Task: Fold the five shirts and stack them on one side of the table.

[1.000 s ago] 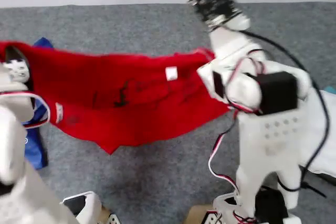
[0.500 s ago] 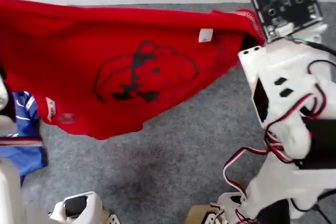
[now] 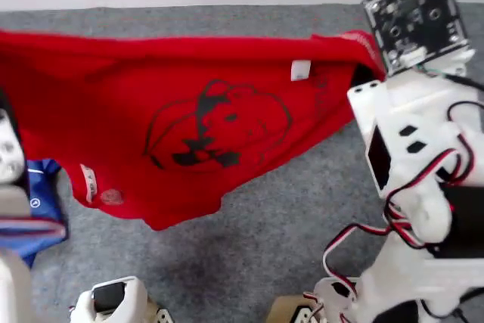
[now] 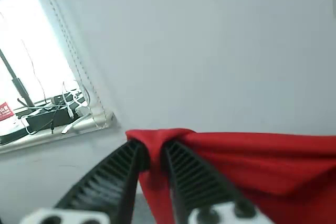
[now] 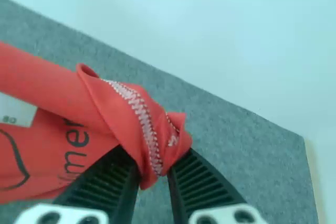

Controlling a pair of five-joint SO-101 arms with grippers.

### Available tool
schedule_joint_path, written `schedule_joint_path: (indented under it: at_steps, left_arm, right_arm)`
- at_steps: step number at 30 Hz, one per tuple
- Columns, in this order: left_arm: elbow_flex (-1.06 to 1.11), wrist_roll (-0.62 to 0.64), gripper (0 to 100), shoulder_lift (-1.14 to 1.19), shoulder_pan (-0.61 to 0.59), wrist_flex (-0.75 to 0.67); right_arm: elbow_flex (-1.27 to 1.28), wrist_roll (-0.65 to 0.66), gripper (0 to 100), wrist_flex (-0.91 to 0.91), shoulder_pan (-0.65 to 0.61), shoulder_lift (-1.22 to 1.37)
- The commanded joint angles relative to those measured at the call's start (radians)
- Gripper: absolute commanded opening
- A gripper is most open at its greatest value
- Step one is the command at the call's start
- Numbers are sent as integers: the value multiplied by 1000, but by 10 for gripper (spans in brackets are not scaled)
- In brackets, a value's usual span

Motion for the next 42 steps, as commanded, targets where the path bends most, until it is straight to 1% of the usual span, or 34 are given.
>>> schedule_joint_path:
  at_steps: [1,4,10,14,17,20,22,26,29,32,34,35,38,39,42]
  left_arm:
    - [-28,-49,6,-6,-3,110]
    - [-31,-83,6,-6,-5,184]
    - [-45,-104,6,-11,-6,184]
    - [39,-104,6,-11,-5,184]
    - [173,-104,6,-8,2,183]
    - [386,-106,6,-6,5,181]
    - [541,-107,6,9,8,167]
    - [789,-121,6,94,66,120]
    - [894,-129,6,190,135,52]
    - [917,-126,6,301,190,2]
    - [917,-126,6,358,218,-8]
    - [917,-126,6,377,229,-8]
    - [917,-126,6,423,233,-11]
    - [918,-126,6,433,229,-26]
    - [918,-126,6,453,207,-69]
  right_arm:
    - [144,46,10,41,16,-111]
    - [299,86,10,41,16,-237]
    - [540,170,10,41,21,-486]
    - [683,189,10,39,18,-552]
    - [804,184,10,27,16,-522]
    - [934,183,10,-15,16,-449]
    - [1017,183,10,-65,16,-387]
    - [1158,183,10,-223,15,-236]
    - [1183,183,10,-332,4,-99]
    - [1157,184,15,-403,-7,35]
    - [1103,184,57,-389,-5,104]
    - [1066,178,96,-363,-1,130]
    - [947,100,208,-294,25,199]
    - [913,87,228,-285,36,217]
    - [830,86,231,-278,64,275]
